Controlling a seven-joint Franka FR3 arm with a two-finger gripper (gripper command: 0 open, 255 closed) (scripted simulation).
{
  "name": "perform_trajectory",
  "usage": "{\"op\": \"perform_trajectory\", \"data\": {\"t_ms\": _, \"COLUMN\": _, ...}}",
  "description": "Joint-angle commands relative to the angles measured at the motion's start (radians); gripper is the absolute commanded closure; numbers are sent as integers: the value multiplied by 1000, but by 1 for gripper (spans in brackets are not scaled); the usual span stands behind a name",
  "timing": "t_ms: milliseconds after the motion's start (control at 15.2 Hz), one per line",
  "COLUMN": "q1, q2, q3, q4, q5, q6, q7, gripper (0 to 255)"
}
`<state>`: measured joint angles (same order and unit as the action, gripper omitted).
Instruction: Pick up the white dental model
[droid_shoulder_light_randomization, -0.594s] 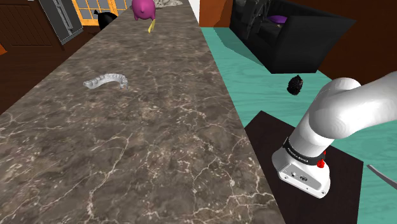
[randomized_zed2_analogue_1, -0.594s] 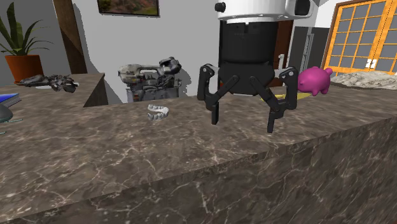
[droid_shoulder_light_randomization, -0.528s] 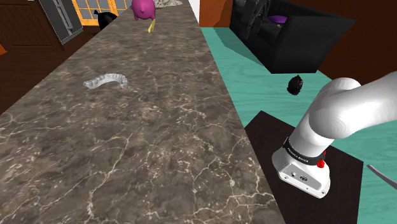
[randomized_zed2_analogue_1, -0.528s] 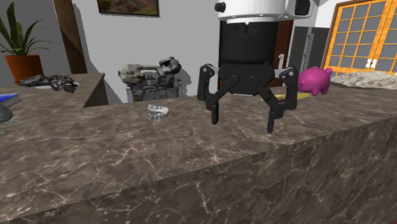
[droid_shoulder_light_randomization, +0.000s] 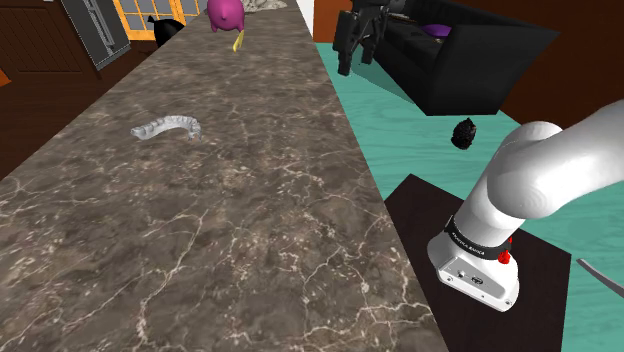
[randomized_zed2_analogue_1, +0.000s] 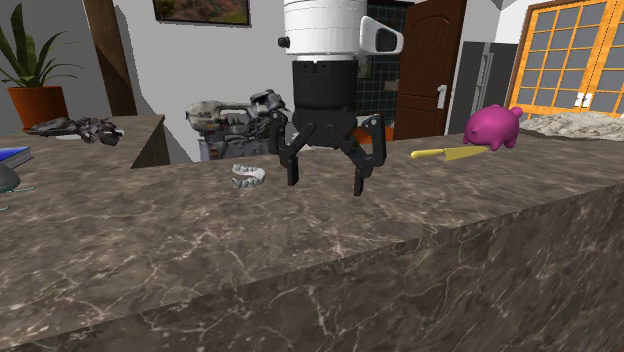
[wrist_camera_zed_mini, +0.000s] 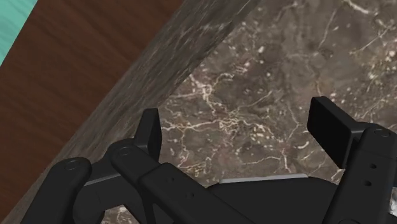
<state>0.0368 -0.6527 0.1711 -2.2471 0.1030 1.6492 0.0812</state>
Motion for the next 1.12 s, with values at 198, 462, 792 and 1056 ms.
{"op": "perform_trajectory", "data": {"t_ms": 198, "q1": 14, "q2": 133, "q3": 97, "q4": 84, "q5": 31, "q6": 53, "q7": 115, "gripper": 0}}
{"op": "perform_trajectory", "data": {"t_ms": 462, "q1": 20, "q2": 251, "q3": 172, "q4": 167, "q5": 34, "q6": 90, "q7": 209, "gripper": 0}}
{"op": "perform_trajectory", "data": {"t_ms": 792, "q1": 30, "q2": 419, "q3": 261, "q4": 298, "q5": 3, "q6": 123, "q7": 334, "gripper": 0}}
{"op": "perform_trajectory", "data": {"t_ms": 1056, "q1": 47, "q2": 571, "q3": 325, "q4": 429, "q5": -54, "q6": 134, "q7": 443, "gripper": 0}}
